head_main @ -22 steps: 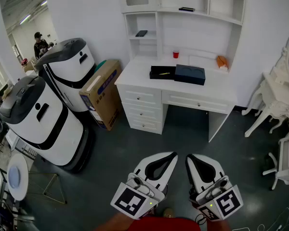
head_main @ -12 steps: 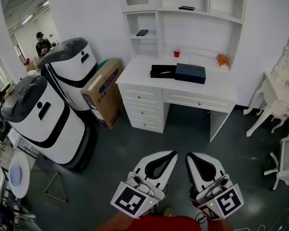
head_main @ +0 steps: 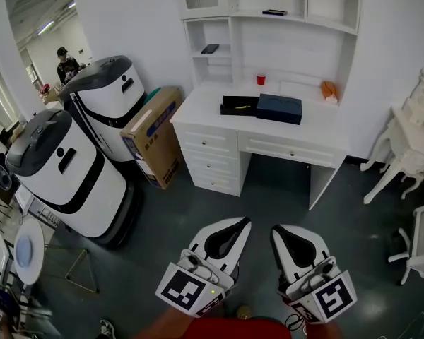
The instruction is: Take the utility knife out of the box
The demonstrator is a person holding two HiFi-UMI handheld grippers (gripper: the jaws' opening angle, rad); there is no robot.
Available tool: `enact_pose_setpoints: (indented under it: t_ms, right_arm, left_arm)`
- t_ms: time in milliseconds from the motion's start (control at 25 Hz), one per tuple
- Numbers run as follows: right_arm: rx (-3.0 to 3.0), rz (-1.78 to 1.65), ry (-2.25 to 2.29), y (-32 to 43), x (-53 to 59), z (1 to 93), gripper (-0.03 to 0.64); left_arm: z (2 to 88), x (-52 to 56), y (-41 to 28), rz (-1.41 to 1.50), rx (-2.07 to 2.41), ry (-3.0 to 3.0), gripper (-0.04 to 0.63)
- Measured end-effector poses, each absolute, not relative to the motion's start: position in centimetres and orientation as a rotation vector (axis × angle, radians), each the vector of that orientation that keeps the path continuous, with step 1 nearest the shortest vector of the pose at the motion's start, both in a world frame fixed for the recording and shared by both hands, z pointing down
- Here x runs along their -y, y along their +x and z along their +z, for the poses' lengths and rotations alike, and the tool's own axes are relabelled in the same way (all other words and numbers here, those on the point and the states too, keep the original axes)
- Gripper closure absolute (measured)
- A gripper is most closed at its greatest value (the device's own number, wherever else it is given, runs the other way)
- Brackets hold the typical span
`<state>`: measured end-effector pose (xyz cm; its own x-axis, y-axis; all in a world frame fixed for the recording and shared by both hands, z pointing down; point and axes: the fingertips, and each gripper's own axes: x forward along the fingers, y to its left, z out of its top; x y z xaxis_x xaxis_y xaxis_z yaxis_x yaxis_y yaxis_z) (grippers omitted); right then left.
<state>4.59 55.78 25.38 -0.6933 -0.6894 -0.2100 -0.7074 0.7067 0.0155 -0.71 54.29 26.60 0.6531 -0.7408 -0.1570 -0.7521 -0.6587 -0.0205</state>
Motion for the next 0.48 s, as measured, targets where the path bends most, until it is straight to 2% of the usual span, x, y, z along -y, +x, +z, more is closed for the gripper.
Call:
enact_pose_setpoints:
  t_ms: [480]
  right_arm:
    - [-2.758,0.154,-1.111,4.8,-49.9,26.3,0.621]
  left_arm:
    - [26.8,-48.0,-1.7,0.213,-1.305,-2.744,0.578]
